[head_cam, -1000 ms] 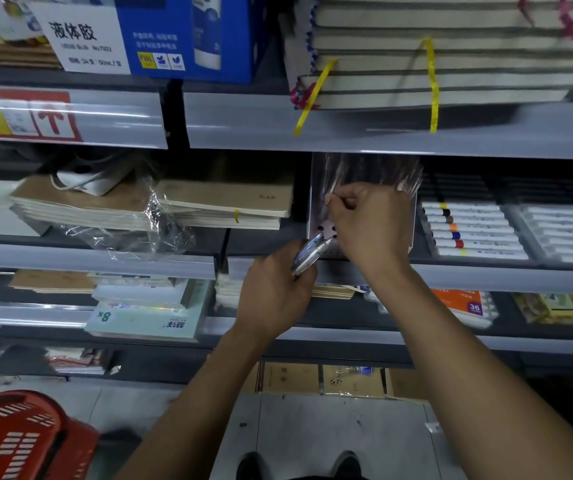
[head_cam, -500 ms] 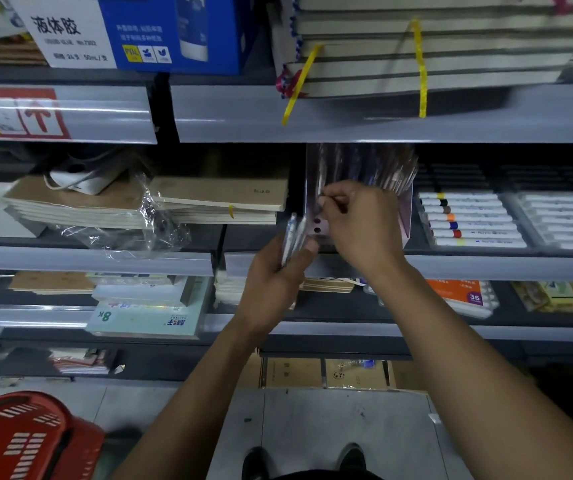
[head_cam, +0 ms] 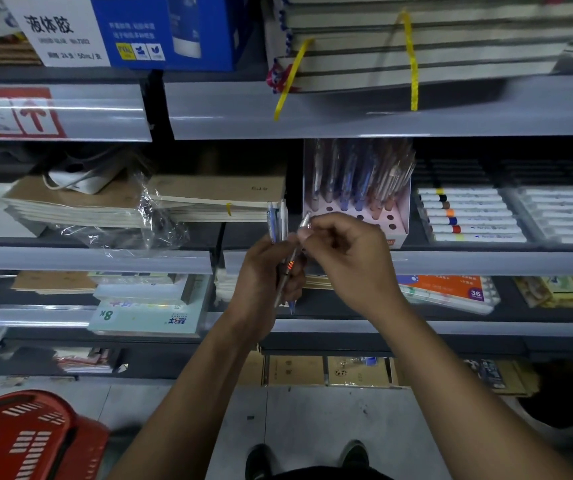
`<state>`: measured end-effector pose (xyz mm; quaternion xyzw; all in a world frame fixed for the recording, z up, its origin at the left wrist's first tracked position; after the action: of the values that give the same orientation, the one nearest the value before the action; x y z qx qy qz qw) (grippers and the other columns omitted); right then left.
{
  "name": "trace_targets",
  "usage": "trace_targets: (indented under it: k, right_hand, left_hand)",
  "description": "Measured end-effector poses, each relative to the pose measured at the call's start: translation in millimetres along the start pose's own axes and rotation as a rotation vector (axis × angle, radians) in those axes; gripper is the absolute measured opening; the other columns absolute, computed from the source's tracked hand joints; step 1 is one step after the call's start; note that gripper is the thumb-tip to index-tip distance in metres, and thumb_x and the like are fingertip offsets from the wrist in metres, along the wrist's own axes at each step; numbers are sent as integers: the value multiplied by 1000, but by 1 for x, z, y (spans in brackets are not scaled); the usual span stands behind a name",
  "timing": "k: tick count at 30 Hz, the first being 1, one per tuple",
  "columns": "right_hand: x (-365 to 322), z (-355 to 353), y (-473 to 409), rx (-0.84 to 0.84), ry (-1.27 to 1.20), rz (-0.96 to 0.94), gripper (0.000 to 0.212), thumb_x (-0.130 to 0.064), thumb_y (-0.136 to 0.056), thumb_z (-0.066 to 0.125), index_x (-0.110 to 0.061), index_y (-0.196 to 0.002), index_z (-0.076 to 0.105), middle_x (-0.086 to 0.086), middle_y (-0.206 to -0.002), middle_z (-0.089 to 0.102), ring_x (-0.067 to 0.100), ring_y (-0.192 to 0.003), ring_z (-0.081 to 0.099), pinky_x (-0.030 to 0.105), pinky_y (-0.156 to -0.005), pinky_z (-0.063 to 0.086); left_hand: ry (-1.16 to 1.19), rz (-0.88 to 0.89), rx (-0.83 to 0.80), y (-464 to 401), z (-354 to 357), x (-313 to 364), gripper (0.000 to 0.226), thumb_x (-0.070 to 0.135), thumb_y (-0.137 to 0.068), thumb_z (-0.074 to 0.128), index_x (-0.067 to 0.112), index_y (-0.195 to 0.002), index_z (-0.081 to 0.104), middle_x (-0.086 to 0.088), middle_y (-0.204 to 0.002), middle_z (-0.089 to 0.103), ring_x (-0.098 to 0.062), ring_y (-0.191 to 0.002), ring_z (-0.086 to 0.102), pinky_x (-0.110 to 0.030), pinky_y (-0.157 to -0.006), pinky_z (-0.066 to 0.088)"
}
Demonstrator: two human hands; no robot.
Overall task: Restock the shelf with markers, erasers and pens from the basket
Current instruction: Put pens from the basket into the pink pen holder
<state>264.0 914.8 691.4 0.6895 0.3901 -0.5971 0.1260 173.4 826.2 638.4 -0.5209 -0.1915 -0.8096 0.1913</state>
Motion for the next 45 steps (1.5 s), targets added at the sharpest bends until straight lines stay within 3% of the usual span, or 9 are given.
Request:
trace_targets:
  k: [4, 9, 15, 20, 25, 31, 37, 41, 45]
  right_hand:
    - [4, 2, 1, -33, -51, 85, 9, -26, -92, 78, -18, -94, 76, 0, -76, 75, 23, -75, 73, 38, -73, 62]
    - [-5, -18, -6, 78, -60, 36, 10, -16, -94, 75, -26, -91, 77, -1, -78, 75, 19, -74, 74, 36, -75, 63]
    - [-18, -57, -16, 423, -74, -28, 15, -18, -89, 82, -29, -97, 77, -6, -81, 78, 16, -75, 77, 37, -74, 64]
    - [-28, -74, -26, 580, 112, -72, 12, -29, -88, 80, -20, -95, 80, -10, -80, 77, 8, -76, 75, 41, -76, 63]
    - [-37, -70, -34, 600, 297, -119, 10, -28, -88, 79, -19, -89, 83, -15, -74, 73, 2, -66, 70, 28, -67, 58]
    - [-37, -69, -39, 607, 354, -133, 12, -27, -89, 78, -16, -88, 84, -5, -75, 77, 5, -62, 68, 22, -64, 53]
    - [-35, -58, -45, 528, 506, -146, 15, -29, -89, 80, -15, -83, 84, -2, -69, 76, -2, -49, 52, -5, -69, 29]
    - [-35, -56, -50, 510, 568, -123, 14, -31, -89, 80, -18, -85, 84, -2, -71, 76, 7, -58, 55, -1, -64, 32]
    - [-21, -52, -54, 432, 568, -47, 14, -33, -91, 78, -21, -89, 84, -1, -76, 78, 17, -65, 70, 24, -65, 53]
  left_hand:
    - [-43, 60, 37, 1, -1, 1, 28, 14, -106, 48, 15, -78, 49, -8, -65, 38, -19, -50, 32, -28, -47, 28]
    - [-394, 245, 203, 3, -8, 6, 31, 33, -113, 45, 5, -100, 51, -5, -64, 57, -20, -55, 56, -29, -52, 49]
    - [-648, 347, 331, 5, -19, 9, 30, 37, -110, 50, 27, -84, 41, 13, -61, 42, -7, -54, 35, -25, -50, 33]
    - [-867, 442, 309, 5, -15, 15, 5, 26, -104, 52, 28, -101, 55, 19, -69, 60, -7, -53, 53, -14, -45, 34]
    - [-1001, 435, 248, 1, -11, 12, 19, 26, -102, 52, 32, -116, 62, 10, -68, 61, -14, -57, 59, -35, -48, 48]
    - [-1142, 423, 234, -1, -10, 7, 12, 26, -104, 54, 27, -113, 63, 13, -71, 58, -11, -59, 59, -27, -50, 44]
    - [-1167, 425, 243, 0, -9, 8, 24, 24, -104, 57, 29, -127, 63, 13, -85, 64, -8, -64, 59, -16, -52, 38]
    - [-1124, 411, 239, -1, -9, 7, 20, 26, -104, 55, 32, -122, 63, 20, -71, 57, -6, -63, 60, -13, -51, 36]
    - [-1041, 401, 219, -1, -8, 6, 10, 30, -103, 54, 37, -108, 60, 14, -70, 61, -10, -65, 61, -25, -52, 44]
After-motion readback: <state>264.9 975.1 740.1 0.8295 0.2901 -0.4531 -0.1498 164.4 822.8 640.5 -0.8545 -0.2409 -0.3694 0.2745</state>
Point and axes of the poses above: each hand's wrist, its own y-axis away from the middle knuckle, its own z-axis out of the palm, x = y × z, the point moved 8 cm from there along -y, towards the middle knuckle
